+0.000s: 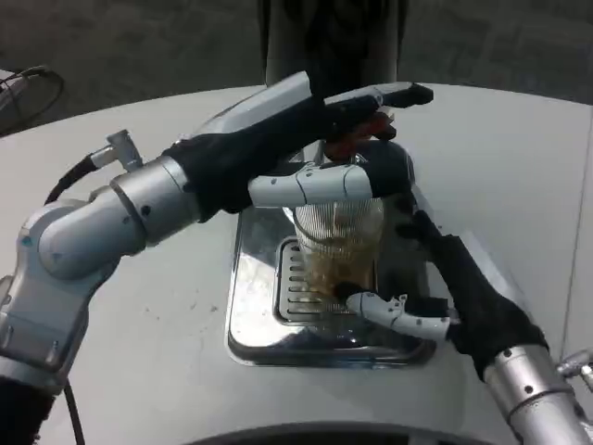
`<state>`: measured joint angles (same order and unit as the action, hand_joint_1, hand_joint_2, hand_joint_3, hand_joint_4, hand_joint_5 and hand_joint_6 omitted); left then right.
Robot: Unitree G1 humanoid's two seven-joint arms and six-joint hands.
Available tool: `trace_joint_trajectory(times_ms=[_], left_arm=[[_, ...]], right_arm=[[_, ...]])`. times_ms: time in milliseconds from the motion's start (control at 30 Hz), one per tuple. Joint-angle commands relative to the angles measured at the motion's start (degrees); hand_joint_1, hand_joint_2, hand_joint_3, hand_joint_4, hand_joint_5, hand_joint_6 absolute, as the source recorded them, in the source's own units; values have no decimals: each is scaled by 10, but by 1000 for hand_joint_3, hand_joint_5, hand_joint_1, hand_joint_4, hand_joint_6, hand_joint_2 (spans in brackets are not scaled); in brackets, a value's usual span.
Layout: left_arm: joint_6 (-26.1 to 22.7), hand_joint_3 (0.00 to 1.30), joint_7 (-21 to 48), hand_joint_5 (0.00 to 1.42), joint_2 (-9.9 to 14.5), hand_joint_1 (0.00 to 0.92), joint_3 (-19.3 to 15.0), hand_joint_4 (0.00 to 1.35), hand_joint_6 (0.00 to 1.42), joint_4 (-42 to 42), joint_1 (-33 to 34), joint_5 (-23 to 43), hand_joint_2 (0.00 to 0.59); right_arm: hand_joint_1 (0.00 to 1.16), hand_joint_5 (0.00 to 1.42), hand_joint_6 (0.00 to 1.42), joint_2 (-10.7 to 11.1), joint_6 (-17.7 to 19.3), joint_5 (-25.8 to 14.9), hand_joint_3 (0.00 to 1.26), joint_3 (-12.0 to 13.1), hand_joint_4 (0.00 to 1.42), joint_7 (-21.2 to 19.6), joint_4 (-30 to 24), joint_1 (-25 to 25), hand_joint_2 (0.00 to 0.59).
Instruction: Grasp the cup under the faucet to collect the drink, then remove the cup.
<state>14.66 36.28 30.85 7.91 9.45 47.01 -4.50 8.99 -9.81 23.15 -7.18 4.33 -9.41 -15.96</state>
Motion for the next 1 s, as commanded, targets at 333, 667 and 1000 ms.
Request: trace_joint_trajectory(times_ms=[333, 667, 1000], left_arm=[[-4, 138, 28, 182, 10, 0, 14, 71, 145, 4, -2, -13, 74], [-4, 139, 34, 184, 12, 0, 15, 74, 145, 7, 8, -16, 73], [1, 140, 42, 192, 13, 0, 17, 82, 144, 17, 19, -19, 76]], right_arm=[[775, 73, 111, -11, 20, -30, 0, -1, 5, -19, 62, -48, 203], [777, 81, 111, -14, 50, -56, 0, 1, 10, -25, 108, -77, 203], [778, 85, 111, -23, 67, -74, 0, 0, 12, -28, 158, -103, 203]])
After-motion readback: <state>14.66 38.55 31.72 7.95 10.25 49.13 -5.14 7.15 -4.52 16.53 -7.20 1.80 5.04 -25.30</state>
